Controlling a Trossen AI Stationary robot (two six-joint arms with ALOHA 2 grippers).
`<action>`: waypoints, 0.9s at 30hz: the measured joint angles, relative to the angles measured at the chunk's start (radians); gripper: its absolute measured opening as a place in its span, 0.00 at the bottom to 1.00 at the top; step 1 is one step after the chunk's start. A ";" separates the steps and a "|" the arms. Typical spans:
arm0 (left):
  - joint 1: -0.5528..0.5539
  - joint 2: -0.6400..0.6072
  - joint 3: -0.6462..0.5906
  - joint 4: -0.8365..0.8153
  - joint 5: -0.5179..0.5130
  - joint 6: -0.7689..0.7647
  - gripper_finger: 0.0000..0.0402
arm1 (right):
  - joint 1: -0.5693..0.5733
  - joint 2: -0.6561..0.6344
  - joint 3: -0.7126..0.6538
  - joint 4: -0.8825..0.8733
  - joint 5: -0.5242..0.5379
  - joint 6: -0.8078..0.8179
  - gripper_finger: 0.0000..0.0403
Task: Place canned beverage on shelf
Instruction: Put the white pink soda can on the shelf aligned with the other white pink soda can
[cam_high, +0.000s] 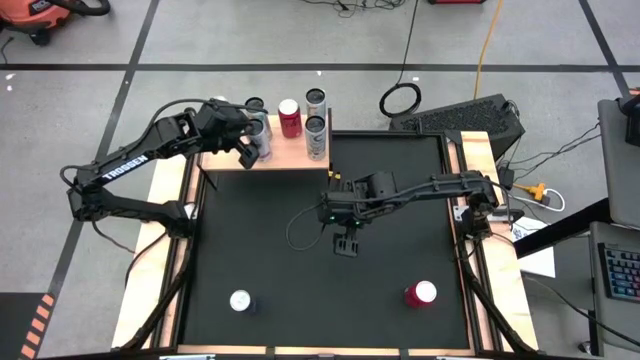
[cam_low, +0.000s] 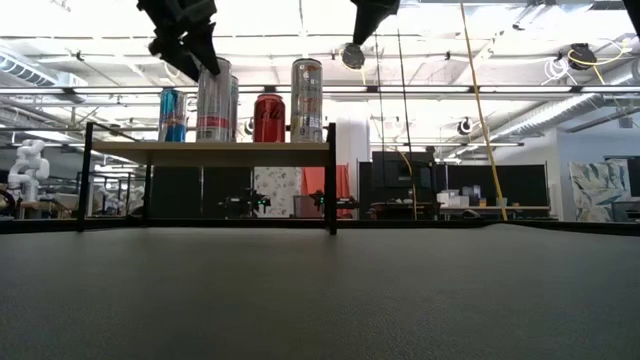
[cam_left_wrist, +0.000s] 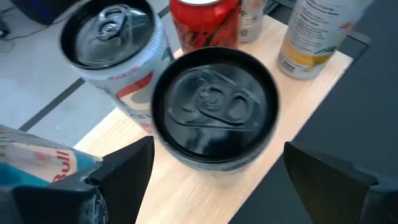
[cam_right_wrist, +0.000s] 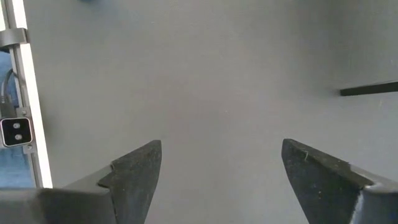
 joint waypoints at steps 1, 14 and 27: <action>0.000 0.000 0.000 0.002 -0.009 -0.003 0.90 | 0.000 0.000 0.000 0.000 0.000 0.000 0.78; 0.000 0.001 0.000 0.007 -0.032 0.033 0.86 | 0.000 0.000 0.000 0.000 0.000 0.000 0.78; 0.003 0.001 0.000 -0.001 -0.031 0.087 0.62 | 0.000 0.000 0.000 0.001 0.000 0.000 0.78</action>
